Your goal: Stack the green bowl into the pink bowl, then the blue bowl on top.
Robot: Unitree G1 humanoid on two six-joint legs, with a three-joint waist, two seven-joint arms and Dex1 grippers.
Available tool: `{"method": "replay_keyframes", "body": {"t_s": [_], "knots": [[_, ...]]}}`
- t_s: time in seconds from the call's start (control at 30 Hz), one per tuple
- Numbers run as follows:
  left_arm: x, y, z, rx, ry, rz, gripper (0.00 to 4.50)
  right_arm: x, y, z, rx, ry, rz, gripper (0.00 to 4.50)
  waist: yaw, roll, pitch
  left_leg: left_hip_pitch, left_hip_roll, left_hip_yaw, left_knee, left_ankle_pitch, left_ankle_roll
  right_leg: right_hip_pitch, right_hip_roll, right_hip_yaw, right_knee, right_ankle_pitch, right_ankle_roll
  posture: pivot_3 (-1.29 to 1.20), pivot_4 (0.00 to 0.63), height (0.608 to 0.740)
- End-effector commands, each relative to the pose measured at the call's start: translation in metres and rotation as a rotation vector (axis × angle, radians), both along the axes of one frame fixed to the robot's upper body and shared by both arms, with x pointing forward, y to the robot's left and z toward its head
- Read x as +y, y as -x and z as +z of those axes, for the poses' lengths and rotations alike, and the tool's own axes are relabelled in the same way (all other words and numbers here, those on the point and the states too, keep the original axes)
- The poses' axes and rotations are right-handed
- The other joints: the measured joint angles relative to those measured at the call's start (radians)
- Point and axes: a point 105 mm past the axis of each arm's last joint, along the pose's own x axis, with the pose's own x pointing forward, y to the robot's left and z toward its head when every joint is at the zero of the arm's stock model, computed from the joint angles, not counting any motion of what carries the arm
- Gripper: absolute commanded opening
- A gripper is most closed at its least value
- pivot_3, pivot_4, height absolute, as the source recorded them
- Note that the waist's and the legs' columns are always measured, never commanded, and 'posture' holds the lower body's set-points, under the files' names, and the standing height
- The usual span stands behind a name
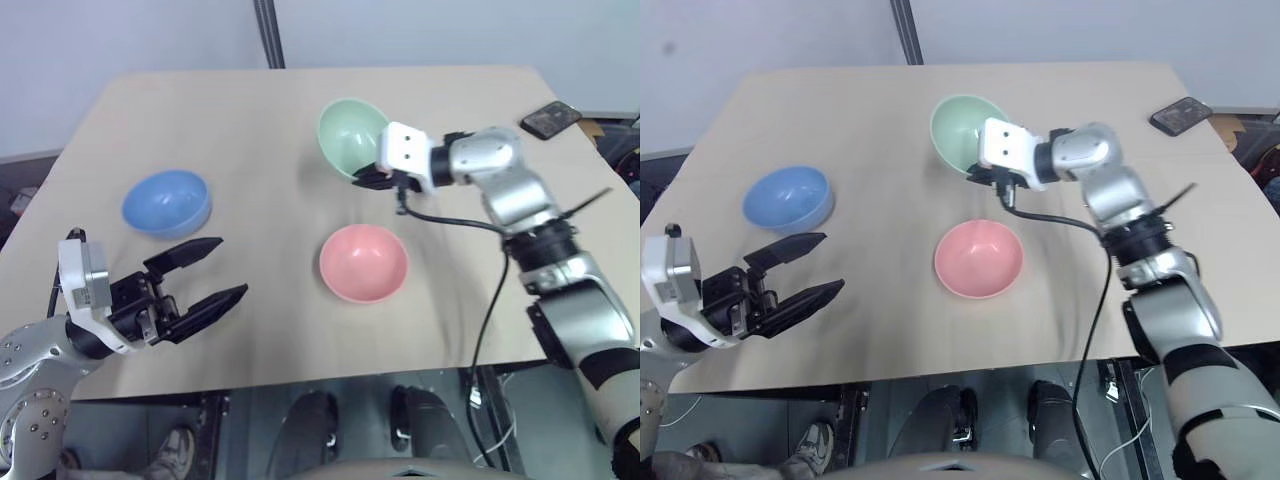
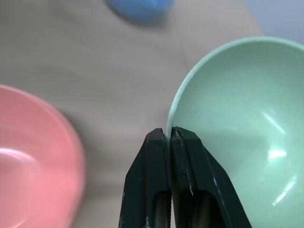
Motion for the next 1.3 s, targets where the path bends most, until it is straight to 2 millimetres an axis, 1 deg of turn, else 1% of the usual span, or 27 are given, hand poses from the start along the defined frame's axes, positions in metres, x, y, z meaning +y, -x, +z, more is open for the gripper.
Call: {"method": "replay_keyframes", "body": {"t_s": [0.03,0.07,0.13,0.2,0.3,0.4,0.43,0.5,0.57,0.63,0.73,0.77,0.87,0.9,0.97,1.0,1.1,1.27,1.3], "knots": [[-0.001,0.000,0.005,-0.029,0.005,-0.004,4.50,-0.018,0.044,0.010,0.072,-0.006,0.076,0.02,0.007,0.000,0.000,0.000,0.000,0.000,0.000,0.000,0.000,0.000,0.000,0.000,0.000,0.000,0.000,0.00,0.150,0.740],[0.000,-0.002,0.004,-0.028,0.010,0.000,4.50,-0.023,0.054,0.006,0.095,0.011,0.074,0.02,0.007,0.000,0.000,0.000,0.000,0.000,0.000,0.000,0.000,0.000,-0.001,-0.001,0.000,0.000,0.000,0.00,0.150,0.740],[0.003,-0.006,0.004,-0.031,0.018,0.015,4.50,-0.025,0.070,-0.004,0.135,0.036,0.073,0.02,0.002,0.000,0.000,0.001,0.000,0.001,0.000,0.000,0.000,0.000,-0.001,0.000,0.000,0.000,0.000,0.00,0.150,0.740],[0.006,-0.015,0.004,-0.045,0.014,0.050,4.50,-0.014,0.080,-0.015,0.170,0.016,0.075,0.02,-0.002,0.000,0.000,0.002,0.001,0.001,0.000,0.000,0.000,0.000,0.000,0.000,0.001,-0.001,-0.002,0.00,0.150,0.740],[0.010,-0.030,0.001,-0.065,-0.021,0.128,4.50,0.002,0.088,-0.035,0.209,0.022,0.084,0.02,-0.003,0.000,0.000,0.003,0.002,0.002,0.000,0.000,-0.001,0.000,0.001,0.001,0.004,-0.002,-0.003,0.00,0.150,0.740],[0.016,-0.042,0.000,-0.070,-0.037,0.182,4.50,0.012,0.090,-0.048,0.261,0.000,0.085,0.02,0.002,0.000,0.000,0.002,0.002,0.001,0.001,0.000,-0.001,0.000,0.001,0.001,0.005,-0.001,-0.002,0.00,0.150,0.740],[0.017,-0.045,0.001,-0.071,-0.035,0.189,4.50,0.014,0.090,-0.050,0.265,-0.003,0.085,0.68,0.004,0.000,0.000,0.001,0.001,0.001,0.001,0.000,-0.001,0.000,0.001,0.001,0.004,0.000,-0.001,0.00,0.150,0.740],[0.018,-0.049,0.002,-0.071,-0.043,0.193,4.50,0.016,0.091,-0.049,0.274,-0.028,0.091,1.36,0.007,-0.001,-0.001,0.001,0.001,0.001,0.002,0.000,0.000,0.000,0.001,0.001,0.004,0.000,-0.001,0.00,0.150,0.740],[0.017,-0.052,0.002,-0.064,-0.044,0.198,4.50,0.016,0.089,-0.045,0.249,-0.056,0.081,2.26,0.008,-0.002,-0.001,0.000,0.001,0.001,0.002,0.000,0.000,0.000,0.001,0.001,0.002,0.000,-0.001,0.00,0.150,0.740],[0.019,-0.057,0.001,-0.054,-0.078,0.258,4.50,0.013,0.084,-0.032,0.203,-0.149,0.036,3.12,0.008,-0.002,-0.001,0.000,0.001,0.001,0.002,0.000,0.000,0.000,0.001,0.001,0.002,0.000,-0.001,0.00,0.150,0.740],[0.028,-0.066,-0.006,-0.039,-0.209,0.435,4.50,0.000,0.083,-0.009,0.185,-0.310,0.013,3.12,0.008,-0.002,-0.001,0.000,0.001,0.001,0.002,0.000,0.000,0.000,0.001,0.001,0.002,0.000,0.000,0.00,0.150,0.740],[0.032,-0.069,-0.007,-0.033,-0.257,0.501,4.50,-0.007,0.083,-0.005,0.194,-0.333,0.008,3.12,0.009,-0.002,-0.001,0.000,0.001,0.000,0.002,0.000,0.000,0.000,0.001,0.000,0.002,0.000,0.000,0.00,0.150,0.740],[0.040,-0.077,-0.007,0.027,-0.340,0.631,4.50,-0.026,0.080,0.003,0.206,-0.367,-0.037,3.12,0.014,-0.003,-0.001,0.000,0.001,0.000,0.002,0.000,0.000,0.000,0.001,0.001,0.002,0.000,0.000,0.00,0.150,0.740],[0.045,-0.081,-0.008,0.055,-0.394,0.681,4.50,-0.031,0.077,0.004,0.199,-0.377,-0.057,3.12,0.014,-0.003,-0.001,0.001,0.001,0.000,0.002,0.000,0.000,0.000,0.001,0.001,0.002,0.000,0.000,0.00,0.150,0.740],[0.050,-0.091,-0.013,0.090,-0.582,0.704,4.50,-0.038,0.072,0.003,0.175,-0.374,-0.088,3.12,0.020,-0.003,-0.001,0.001,0.001,0.000,0.002,0.000,0.000,0.000,0.001,0.000,0.003,0.000,0.000,0.00,0.150,0.740],[0.054,-0.095,-0.013,0.097,-0.646,0.729,4.50,-0.039,0.070,0.002,0.164,-0.373,-0.100,3.12,0.023,-0.003,-0.001,0.001,0.001,0.000,0.002,0.000,0.000,0.000,0.002,0.000,0.003,0.000,0.000,0.00,0.150,0.740],[0.066,-0.107,-0.012,0.133,-0.697,0.825,4.50,-0.038,0.066,0.002,0.143,-0.376,-0.113,3.12,0.025,-0.002,0.000,0.001,0.001,0.002,0.002,0.000,0.000,0.000,0.002,0.002,0.004,0.000,0.000,0.00,0.150,0.740],[0.078,-0.119,-0.019,0.162,-0.810,0.895,4.50,-0.032,0.062,0.005,0.118,-0.396,-0.098,3.12,0.022,-0.002,0.000,0.000,0.000,0.003,0.002,0.000,0.000,-0.002,0.003,0.003,0.004,0.000,0.000,0.00,0.150,0.740],[0.082,-0.124,-0.020,0.145,-0.844,0.911,4.50,-0.030,0.060,0.006,0.113,-0.404,-0.091,3.12,0.023,-0.002,0.000,-0.001,0.000,0.003,0.002,0.000,0.000,-0.003,0.003,0.003,0.004,0.000,0.000,0.00,0.150,0.740]]}}
